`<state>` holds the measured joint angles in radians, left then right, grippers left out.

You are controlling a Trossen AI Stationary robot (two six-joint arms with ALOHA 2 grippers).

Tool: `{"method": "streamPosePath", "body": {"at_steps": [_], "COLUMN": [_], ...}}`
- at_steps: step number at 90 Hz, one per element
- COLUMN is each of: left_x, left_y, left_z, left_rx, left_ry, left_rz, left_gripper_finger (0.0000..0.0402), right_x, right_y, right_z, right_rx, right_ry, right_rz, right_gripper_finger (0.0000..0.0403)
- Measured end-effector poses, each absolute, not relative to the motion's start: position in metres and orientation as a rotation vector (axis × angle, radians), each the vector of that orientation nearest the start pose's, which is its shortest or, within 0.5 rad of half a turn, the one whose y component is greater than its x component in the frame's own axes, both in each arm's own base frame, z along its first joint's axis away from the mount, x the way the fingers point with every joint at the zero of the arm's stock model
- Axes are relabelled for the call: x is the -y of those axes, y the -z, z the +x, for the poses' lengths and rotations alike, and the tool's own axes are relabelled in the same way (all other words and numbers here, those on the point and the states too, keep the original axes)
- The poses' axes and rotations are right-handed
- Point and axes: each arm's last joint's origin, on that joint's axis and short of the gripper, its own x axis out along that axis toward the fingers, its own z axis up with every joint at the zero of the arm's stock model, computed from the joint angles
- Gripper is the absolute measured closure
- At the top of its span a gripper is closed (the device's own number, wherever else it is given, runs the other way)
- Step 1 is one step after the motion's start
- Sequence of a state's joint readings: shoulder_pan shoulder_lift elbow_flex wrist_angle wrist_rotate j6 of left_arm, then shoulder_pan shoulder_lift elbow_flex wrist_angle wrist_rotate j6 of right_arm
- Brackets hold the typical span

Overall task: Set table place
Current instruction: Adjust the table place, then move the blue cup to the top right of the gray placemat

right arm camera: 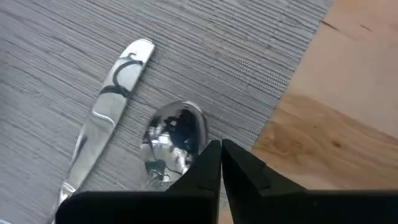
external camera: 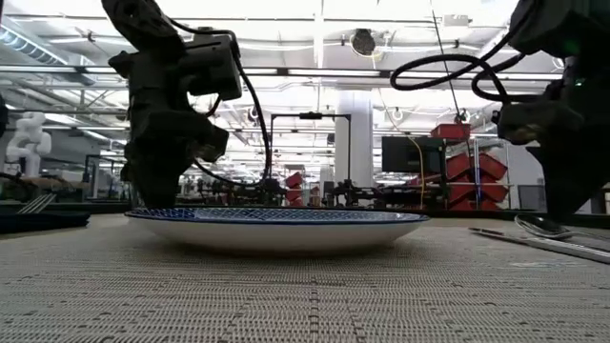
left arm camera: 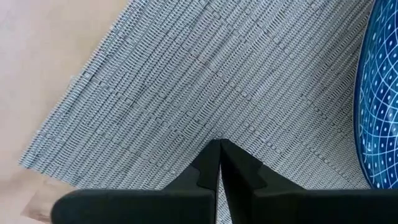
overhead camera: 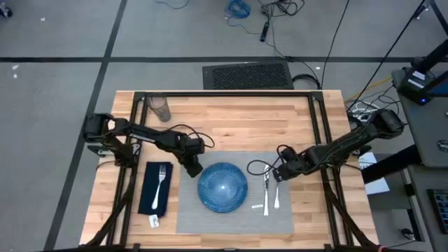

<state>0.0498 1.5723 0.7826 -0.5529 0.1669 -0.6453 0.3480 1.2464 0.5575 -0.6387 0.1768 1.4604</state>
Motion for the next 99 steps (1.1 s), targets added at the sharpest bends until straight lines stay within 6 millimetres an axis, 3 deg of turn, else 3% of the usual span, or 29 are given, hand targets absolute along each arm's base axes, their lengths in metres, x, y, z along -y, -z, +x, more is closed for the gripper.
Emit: {"method": "streamPosePath", "body": {"at_steps": [11, 30, 67, 99], "left_x": [-0.008, -0.008, -0.008, -0.016], "left_y": [-0.142, -0.142, -0.143, -0.173], "left_z": [0.257, 0.257, 0.258, 0.276], "left_rx": [-1.328, -1.329, -1.336, -1.308], "left_ry": [-0.338, -0.338, -0.326, -0.189], "left_rz": [-0.689, -0.689, -0.694, -0.67], "left_gripper_finger": [0.0402, 0.0402, 0.0402, 0.0402], "right_x": [-0.058, -0.056, -0.056, -0.056], "right_y": [-0.152, -0.15, -0.157, -0.17], "right_z": [0.183, 0.175, 0.176, 0.178], "right_rx": [-1.056, -1.104, -1.059, -0.974], "right_ry": [0.726, 0.807, 0.756, 0.659], "right_rz": [0.907, 0.89, 0.918, 0.967], "right_gripper_finger": [0.0403, 0.0403, 0.0403, 0.0403]}}
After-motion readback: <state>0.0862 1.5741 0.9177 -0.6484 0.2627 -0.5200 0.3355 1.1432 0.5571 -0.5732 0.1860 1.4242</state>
